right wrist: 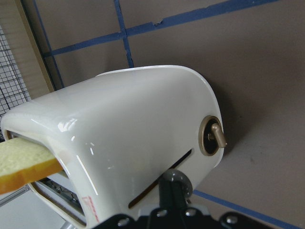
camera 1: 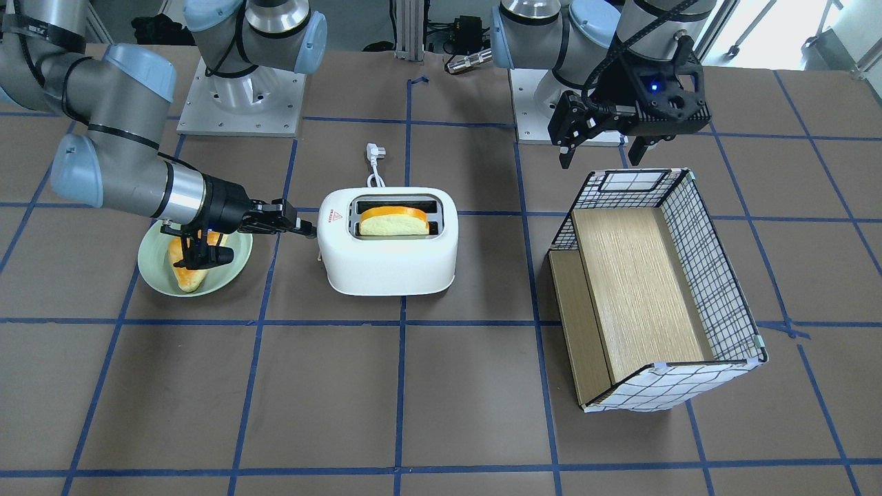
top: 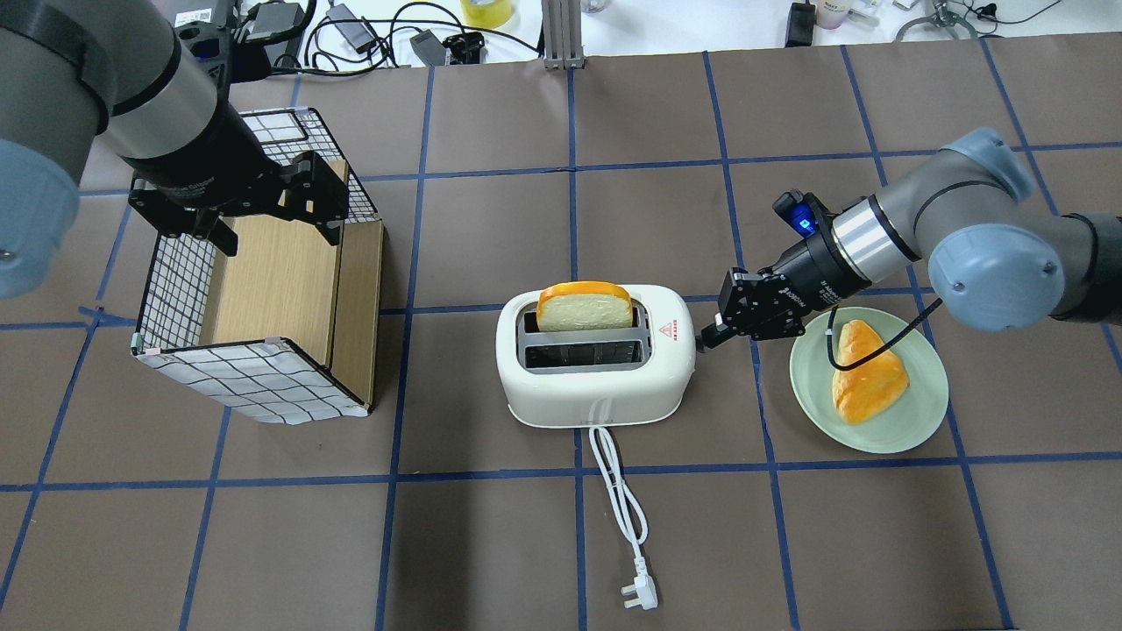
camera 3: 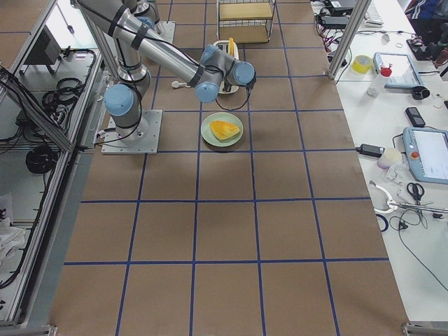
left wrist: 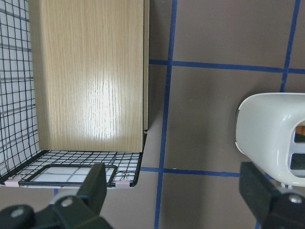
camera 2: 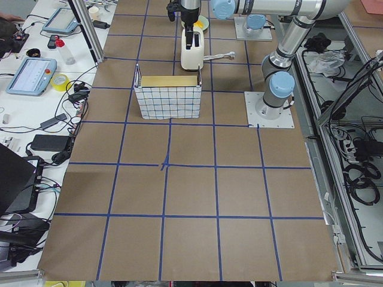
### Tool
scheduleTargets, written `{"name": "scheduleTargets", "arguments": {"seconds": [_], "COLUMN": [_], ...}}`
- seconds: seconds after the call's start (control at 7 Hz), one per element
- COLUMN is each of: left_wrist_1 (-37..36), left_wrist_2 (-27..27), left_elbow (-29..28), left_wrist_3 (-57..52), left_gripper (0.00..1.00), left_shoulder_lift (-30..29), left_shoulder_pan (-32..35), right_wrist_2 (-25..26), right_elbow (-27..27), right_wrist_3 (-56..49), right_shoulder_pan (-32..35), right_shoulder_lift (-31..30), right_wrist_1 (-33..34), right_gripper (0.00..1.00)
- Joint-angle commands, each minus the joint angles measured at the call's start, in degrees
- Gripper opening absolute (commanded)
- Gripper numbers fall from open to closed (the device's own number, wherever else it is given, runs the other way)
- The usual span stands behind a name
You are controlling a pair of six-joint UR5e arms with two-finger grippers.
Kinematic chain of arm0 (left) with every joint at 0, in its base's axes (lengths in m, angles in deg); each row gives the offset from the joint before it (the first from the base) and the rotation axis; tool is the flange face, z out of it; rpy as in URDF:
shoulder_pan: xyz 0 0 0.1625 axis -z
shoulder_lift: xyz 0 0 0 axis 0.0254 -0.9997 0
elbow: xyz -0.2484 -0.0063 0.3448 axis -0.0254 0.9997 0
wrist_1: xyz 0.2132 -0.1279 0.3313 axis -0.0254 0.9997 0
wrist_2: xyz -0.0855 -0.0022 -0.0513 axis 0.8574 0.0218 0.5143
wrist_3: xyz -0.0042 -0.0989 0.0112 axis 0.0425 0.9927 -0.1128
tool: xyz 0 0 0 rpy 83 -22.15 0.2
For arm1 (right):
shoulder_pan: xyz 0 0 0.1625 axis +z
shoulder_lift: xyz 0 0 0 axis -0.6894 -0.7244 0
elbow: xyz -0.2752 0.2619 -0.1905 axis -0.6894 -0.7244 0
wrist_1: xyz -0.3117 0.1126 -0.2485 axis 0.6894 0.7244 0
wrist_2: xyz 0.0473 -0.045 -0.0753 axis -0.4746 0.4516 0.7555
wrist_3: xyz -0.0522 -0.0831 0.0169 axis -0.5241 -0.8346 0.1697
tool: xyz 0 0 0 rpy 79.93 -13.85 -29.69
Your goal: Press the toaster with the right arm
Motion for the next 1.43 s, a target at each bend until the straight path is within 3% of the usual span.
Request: {"name": "scheduleTargets", "arguments": {"seconds": [0.0,0.57,1.0,1.29], "left_wrist_1": [0.0,0.0,0.0,0.0], "left_wrist_2": [0.0,0.0,0.0,0.0], "left_elbow": [0.0,0.0,0.0,0.0], "left_wrist_3": [0.0,0.0,0.0,0.0], "left_gripper": [1.0,1.0,1.0,1.0], "left_shoulder_lift": [0.0,0.0,0.0,0.0], "left_shoulder_pan": [0.0,0.0,0.0,0.0], "right_wrist_2": [0.0,2.4,11.0,19.3], "right_elbow": [1.2,-1.1,-10.5,-22.3], "right_wrist_3": [-0.1,3.5,7.8,10.8], "right_shoulder_pan": [0.0,0.2,1.6,3.5], "right_shoulder_lift": [1.0,-1.1,-6.4,-7.6], "right_wrist_1": [2.5,2.7,-3.7,-13.1], "right_gripper": [0.0,0.0,0.0,0.0]}}
